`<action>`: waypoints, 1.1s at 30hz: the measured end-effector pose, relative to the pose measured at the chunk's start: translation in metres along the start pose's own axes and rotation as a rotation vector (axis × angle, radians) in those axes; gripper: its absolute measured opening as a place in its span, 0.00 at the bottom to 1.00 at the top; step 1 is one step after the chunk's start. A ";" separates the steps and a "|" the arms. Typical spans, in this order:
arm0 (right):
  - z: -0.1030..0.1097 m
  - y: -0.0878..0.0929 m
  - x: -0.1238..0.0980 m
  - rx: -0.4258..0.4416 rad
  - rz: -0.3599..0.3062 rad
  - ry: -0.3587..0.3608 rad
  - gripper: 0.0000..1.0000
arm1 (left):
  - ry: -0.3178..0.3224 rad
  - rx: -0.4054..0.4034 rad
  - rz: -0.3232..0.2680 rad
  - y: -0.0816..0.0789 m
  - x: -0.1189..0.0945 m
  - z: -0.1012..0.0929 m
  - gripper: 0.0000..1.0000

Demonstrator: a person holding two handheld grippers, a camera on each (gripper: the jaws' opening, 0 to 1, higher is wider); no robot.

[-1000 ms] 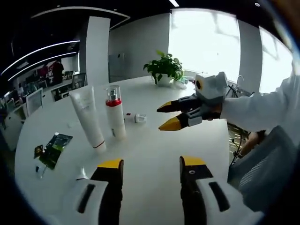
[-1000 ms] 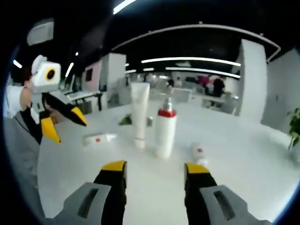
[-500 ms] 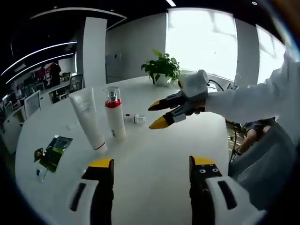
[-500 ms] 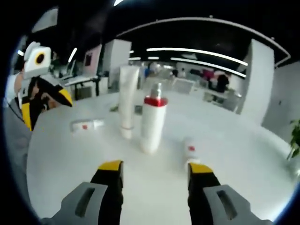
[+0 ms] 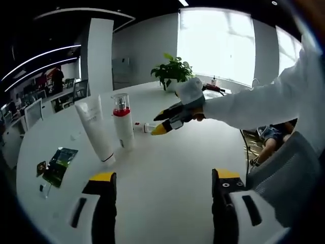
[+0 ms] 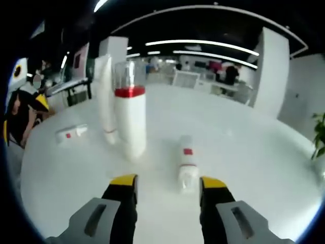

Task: Arrange the skincare products in the storage area until every visible bottle or jar stands upright without overlapping.

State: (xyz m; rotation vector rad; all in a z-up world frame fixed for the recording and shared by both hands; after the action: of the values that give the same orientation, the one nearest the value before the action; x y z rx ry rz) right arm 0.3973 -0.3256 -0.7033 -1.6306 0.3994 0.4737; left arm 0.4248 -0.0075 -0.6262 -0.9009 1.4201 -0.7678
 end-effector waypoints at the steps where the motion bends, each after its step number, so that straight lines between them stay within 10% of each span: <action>1: -0.001 0.000 0.001 0.000 0.000 0.001 0.44 | 0.004 -0.001 0.007 0.001 0.000 0.000 0.73; 33: -0.023 -0.010 0.060 -0.050 0.107 -0.014 0.19 | 0.107 -0.091 -0.007 0.010 -0.001 -0.005 0.99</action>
State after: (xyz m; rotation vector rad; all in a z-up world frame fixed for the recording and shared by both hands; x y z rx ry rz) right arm 0.4551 -0.3468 -0.7246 -1.6588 0.4693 0.5788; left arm 0.4186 -0.0020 -0.6338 -0.9469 1.5575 -0.7711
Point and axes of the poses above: the point that each gripper's makers call its tool centre point, and the gripper's own axes: x roughly forward along the fingers, z roughly to its left, y roughly out of its underside, the point moved 10 cm from there along -x, roughly backward along the fingers
